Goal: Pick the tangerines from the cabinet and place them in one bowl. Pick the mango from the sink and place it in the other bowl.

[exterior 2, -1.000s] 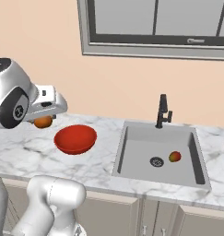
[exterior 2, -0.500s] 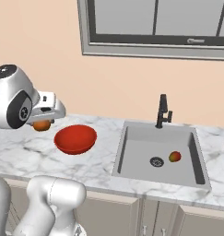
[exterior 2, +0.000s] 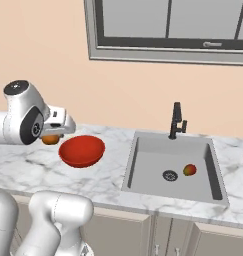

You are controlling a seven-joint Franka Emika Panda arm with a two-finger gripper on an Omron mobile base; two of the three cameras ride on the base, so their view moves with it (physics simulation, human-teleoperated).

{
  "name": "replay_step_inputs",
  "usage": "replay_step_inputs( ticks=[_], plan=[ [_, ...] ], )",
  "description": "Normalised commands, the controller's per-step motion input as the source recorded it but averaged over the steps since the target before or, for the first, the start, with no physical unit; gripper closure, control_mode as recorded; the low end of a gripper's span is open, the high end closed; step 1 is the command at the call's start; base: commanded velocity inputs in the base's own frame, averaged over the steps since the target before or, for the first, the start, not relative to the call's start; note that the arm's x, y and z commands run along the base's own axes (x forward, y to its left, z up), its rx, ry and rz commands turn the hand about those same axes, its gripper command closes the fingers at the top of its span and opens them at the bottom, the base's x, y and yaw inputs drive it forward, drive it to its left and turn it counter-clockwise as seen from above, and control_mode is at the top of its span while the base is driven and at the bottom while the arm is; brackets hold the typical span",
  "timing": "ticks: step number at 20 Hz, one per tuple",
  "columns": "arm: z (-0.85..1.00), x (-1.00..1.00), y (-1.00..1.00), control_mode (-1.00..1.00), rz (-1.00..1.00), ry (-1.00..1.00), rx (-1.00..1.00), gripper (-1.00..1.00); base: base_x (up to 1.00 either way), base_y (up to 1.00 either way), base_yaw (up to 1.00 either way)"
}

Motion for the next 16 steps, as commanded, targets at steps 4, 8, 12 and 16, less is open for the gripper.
replay_step_inputs(
  ticks=[4,8,12,16],
  plan=[
    [-0.37,0.34,0.07,-1.0,-0.02,0.01,0.0,1.0,0.0,0.0,0.0],
    [-0.37,0.33,0.01,-1.0,-0.02,0.0,0.02,1.0,0.0,0.0,0.0],
    [-0.3,0.32,0.0,-1.0,-0.02,0.05,0.03,1.0,0.0,0.0,0.0],
    [-0.3,0.27,0.0,-1.0,-0.01,0.09,0.0,1.0,0.0,0.0,0.0]
  ],
)
